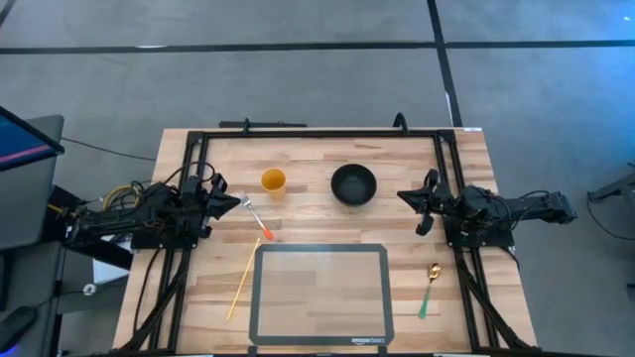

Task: Pick & Place Utensil
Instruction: Put the black bowl on the center of the transparent mat

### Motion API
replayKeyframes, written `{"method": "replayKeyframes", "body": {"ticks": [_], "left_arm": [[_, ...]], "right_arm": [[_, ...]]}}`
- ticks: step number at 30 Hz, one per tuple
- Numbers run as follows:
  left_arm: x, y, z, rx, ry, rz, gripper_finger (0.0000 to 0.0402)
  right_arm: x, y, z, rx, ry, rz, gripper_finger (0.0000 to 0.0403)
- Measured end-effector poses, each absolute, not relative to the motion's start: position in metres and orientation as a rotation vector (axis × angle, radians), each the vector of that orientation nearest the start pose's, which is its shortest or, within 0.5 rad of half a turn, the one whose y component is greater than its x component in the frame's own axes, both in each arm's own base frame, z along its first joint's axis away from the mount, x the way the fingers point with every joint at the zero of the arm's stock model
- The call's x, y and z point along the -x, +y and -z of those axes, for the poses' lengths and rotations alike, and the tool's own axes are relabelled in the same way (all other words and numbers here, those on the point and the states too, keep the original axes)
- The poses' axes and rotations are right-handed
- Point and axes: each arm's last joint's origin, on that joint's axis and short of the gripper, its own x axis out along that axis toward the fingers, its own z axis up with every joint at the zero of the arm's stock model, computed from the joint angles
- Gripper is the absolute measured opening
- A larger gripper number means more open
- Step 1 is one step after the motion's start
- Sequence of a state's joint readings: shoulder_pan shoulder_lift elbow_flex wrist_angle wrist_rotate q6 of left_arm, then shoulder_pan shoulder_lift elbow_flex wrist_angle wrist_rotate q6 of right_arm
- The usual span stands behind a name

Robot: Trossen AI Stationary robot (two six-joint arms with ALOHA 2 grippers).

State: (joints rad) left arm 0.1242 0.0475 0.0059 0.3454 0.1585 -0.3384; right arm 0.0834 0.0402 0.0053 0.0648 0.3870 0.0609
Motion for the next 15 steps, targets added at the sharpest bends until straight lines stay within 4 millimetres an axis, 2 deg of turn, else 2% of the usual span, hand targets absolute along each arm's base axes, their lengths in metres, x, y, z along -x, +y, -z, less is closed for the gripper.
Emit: {"method": "replayKeyframes", "body": {"ticks": [4, 8, 15], "left_arm": [[-0.0954, 0.0073, -0.1946, 0.298, -0.292, 0.085, 0.0016], [-0.0953, 0.0072, -0.1947, 0.292, -0.292, 0.088, 0.0016], [-0.0935, 0.0074, -0.2000, 0.165, -0.356, 0.061, 0.0044]], "right_arm": [[-0.0982, -0.0027, -0.1684, -0.054, -0.037, 0.303, 0.0000], [-0.0982, -0.0028, -0.1684, 0.042, -0.022, 0.305, 0.0000], [-0.0976, -0.0030, -0.1736, -0.007, -0.056, 0.307, 0.0000]]}}
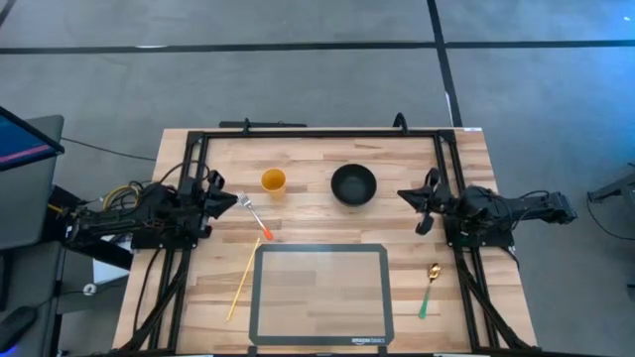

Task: Pick & Place Utensil
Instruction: Put the black bowl on the center of the transparent mat

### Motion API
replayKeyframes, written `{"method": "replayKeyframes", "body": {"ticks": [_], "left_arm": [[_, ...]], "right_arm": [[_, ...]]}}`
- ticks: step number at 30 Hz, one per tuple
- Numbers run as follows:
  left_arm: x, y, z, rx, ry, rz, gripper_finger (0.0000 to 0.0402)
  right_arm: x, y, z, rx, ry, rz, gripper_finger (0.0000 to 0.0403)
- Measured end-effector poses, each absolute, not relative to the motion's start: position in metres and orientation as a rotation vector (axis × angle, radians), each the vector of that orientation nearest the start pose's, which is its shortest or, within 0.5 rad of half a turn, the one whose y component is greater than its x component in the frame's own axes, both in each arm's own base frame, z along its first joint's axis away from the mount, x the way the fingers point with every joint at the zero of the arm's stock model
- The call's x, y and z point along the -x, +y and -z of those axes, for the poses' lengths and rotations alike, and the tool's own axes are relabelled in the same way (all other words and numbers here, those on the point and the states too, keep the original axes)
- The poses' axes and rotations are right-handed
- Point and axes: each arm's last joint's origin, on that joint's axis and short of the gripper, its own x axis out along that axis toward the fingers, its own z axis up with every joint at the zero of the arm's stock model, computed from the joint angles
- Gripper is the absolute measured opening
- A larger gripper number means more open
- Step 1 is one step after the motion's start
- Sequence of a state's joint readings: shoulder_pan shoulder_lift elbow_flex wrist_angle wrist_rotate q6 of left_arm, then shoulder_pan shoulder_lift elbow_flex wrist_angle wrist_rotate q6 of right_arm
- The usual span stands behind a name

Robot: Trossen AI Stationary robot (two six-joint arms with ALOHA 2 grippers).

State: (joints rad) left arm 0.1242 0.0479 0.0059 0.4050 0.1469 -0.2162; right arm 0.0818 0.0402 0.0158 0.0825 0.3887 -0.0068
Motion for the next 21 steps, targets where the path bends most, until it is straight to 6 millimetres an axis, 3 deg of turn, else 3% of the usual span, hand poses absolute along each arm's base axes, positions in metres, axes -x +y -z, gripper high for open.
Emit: {"method": "replayKeyframes", "body": {"ticks": [4, 11, 21], "left_arm": [[-0.092, 0.007, -0.204, 0.160, -0.401, 0.058, 0.0077], [-0.100, 0.008, -0.197, 0.173, -0.315, 0.049, 0.0120], [-0.114, 0.010, -0.188, 0.223, -0.202, 0.040, 0.0116]], "right_arm": [[-0.097, -0.003, -0.183, -0.046, -0.149, 0.305, 0.0000], [-0.095, -0.004, -0.188, -0.145, -0.213, 0.308, 0.0000], [-0.093, -0.015, -0.195, -0.190, -0.291, 0.481, 0.0000]]}}
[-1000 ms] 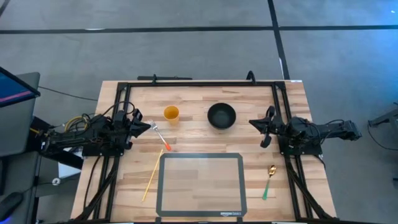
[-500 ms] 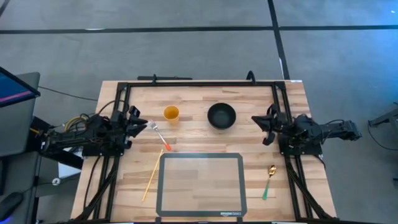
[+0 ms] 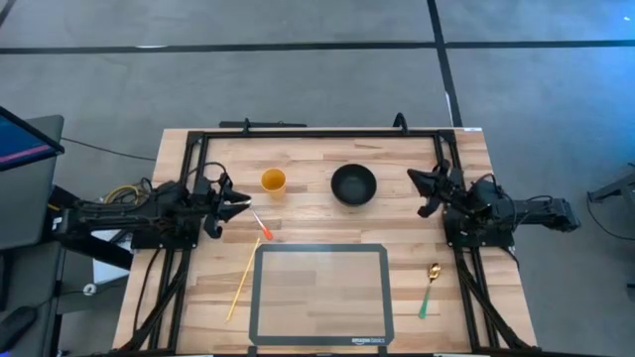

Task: Pick & Place Utensil
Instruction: Put the black bowl on the center of the transparent mat

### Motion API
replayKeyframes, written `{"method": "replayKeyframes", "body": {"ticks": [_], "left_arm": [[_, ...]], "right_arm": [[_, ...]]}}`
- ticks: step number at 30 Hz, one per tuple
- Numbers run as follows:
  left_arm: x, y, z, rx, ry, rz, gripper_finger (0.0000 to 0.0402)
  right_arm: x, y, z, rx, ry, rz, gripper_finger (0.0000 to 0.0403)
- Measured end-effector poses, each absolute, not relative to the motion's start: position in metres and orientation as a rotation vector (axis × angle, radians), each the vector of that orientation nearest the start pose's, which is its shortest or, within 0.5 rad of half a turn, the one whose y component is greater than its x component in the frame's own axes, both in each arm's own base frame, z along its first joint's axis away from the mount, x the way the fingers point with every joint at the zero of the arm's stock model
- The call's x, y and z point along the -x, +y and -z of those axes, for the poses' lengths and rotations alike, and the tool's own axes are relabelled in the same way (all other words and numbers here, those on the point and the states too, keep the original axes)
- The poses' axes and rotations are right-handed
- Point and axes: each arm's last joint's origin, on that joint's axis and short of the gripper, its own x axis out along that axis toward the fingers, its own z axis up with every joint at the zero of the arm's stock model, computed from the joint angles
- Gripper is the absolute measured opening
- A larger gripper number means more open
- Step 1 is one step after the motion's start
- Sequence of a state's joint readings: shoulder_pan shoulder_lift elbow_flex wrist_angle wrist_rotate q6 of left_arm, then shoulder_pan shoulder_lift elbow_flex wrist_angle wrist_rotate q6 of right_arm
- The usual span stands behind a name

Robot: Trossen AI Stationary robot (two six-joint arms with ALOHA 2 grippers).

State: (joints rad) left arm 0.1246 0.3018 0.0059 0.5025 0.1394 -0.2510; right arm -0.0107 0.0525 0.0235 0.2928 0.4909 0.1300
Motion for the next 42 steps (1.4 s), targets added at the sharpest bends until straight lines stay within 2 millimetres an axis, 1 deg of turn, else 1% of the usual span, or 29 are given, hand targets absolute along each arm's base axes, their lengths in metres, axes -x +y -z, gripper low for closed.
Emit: {"method": "replayKeyframes", "body": {"ticks": [3, 7, 10, 12, 15, 18, 20, 23, 26, 28, 32, 35, 42], "left_arm": [[-0.116, 0.010, -0.194, 0.214, -0.214, 0.042, 0.0112], [-0.119, 0.011, -0.211, 0.203, -0.233, 0.047, 0.0112], [-0.123, 0.011, -0.222, 0.156, -0.237, 0.060, 0.0113], [-0.126, 0.011, -0.228, 0.155, -0.234, 0.064, 0.0113], [-0.131, 0.012, -0.234, 0.156, -0.217, 0.062, 0.0113], [-0.136, 0.012, -0.238, 0.140, -0.200, 0.059, 0.0113], [-0.139, 0.013, -0.238, 0.131, -0.186, 0.057, 0.0113], [-0.141, 0.013, -0.236, 0.133, -0.165, 0.055, 0.0114], [-0.143, 0.013, -0.234, 0.134, -0.155, 0.054, 0.0114], [-0.143, 0.013, -0.234, 0.134, -0.153, 0.054, 0.0114], [-0.143, 0.013, -0.234, 0.135, -0.155, 0.054, 0.0114], [-0.143, 0.013, -0.234, 0.135, -0.155, 0.054, 0.0114], [-0.143, 0.013, -0.234, 0.135, -0.155, 0.054, 0.0114]], "right_arm": [[-0.093, -0.015, -0.196, -0.165, -0.303, 0.437, 0.0000], [-0.093, -0.010, -0.208, -0.094, -0.401, 0.237, 0.0004], [-0.096, -0.007, -0.217, -0.012, -0.456, 0.161, 0.0032], [-0.101, -0.007, -0.226, 0.003, -0.429, 0.157, 0.0061], [-0.117, -0.006, -0.235, 0.006, -0.298, 0.147, 0.0106], [-0.138, -0.004, -0.243, -0.025, -0.099, 0.125, 0.0139], [-0.152, -0.002, -0.248, -0.057, 0.049, 0.120, 0.0151], [-0.172, 0.000, -0.252, -0.103, 0.264, 0.127, 0.0157], [-0.191, 0.001, -0.244, -0.117, 0.468, 0.142, 0.0155], [-0.204, 0.001, -0.235, -0.109, 0.553, 0.151, 0.0153], [-0.228, -0.001, -0.217, -0.093, 0.659, 0.171, 0.0155], [-0.243, -0.006, -0.205, -0.046, 0.730, 0.204, 0.0161], [-0.273, -0.015, -0.187, -0.002, 0.832, 0.231, 0.0175]]}}
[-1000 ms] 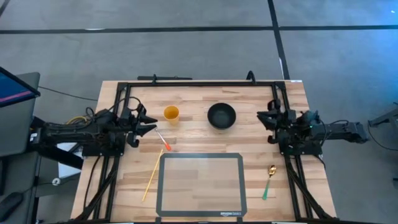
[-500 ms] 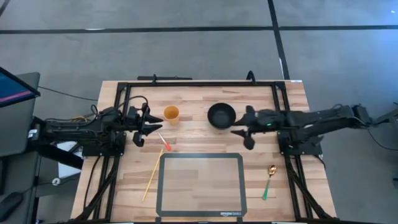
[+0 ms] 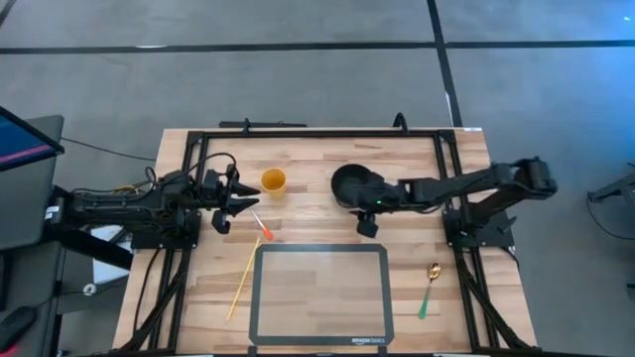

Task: Pick & Place Utensil
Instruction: Put the black bowl on the center of the transparent mat

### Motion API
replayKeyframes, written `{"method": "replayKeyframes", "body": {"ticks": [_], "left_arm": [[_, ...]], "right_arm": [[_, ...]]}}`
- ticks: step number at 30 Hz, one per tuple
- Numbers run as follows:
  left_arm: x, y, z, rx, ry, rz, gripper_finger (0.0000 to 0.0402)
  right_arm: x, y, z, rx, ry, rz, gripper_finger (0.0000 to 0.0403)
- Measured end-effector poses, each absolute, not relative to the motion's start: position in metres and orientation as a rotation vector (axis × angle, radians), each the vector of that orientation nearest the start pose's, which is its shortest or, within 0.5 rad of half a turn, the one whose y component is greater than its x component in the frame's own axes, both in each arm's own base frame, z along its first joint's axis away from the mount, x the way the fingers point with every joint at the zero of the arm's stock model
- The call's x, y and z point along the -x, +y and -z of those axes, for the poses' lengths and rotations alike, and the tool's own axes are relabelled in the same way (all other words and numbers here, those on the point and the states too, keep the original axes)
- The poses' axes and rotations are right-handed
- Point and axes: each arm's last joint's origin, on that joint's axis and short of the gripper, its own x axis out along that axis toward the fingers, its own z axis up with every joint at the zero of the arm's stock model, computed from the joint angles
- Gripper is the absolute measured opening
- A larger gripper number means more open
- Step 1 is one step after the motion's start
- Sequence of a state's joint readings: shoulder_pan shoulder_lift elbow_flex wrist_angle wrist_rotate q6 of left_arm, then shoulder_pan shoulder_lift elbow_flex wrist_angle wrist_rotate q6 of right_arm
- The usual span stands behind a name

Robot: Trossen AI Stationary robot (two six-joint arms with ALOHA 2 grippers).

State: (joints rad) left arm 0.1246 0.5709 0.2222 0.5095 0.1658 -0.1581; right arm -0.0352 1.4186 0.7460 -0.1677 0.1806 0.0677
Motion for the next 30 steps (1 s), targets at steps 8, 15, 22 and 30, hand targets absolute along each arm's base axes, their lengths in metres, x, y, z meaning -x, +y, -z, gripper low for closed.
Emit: {"method": "replayKeyframes", "body": {"ticks": [8, 15, 22, 30], "left_arm": [[-0.143, 0.013, -0.234, 0.137, -0.155, 0.054, 0.0114], [-0.143, 0.013, -0.234, 0.138, -0.155, 0.053, 0.0114], [-0.143, 0.013, -0.234, 0.138, -0.155, 0.053, 0.0114], [-0.143, 0.013, -0.234, 0.138, -0.154, 0.053, 0.0114]], "right_arm": [[-0.296, -0.027, -0.169, 0.039, 0.911, 0.271, 0.0167], [-0.304, -0.027, -0.157, 0.045, 0.957, 0.269, 0.0093], [-0.308, -0.028, -0.159, 0.041, 0.958, 0.273, 0.0013], [-0.318, 0.004, -0.202, 0.069, 0.814, 0.179, 0.0005]]}}
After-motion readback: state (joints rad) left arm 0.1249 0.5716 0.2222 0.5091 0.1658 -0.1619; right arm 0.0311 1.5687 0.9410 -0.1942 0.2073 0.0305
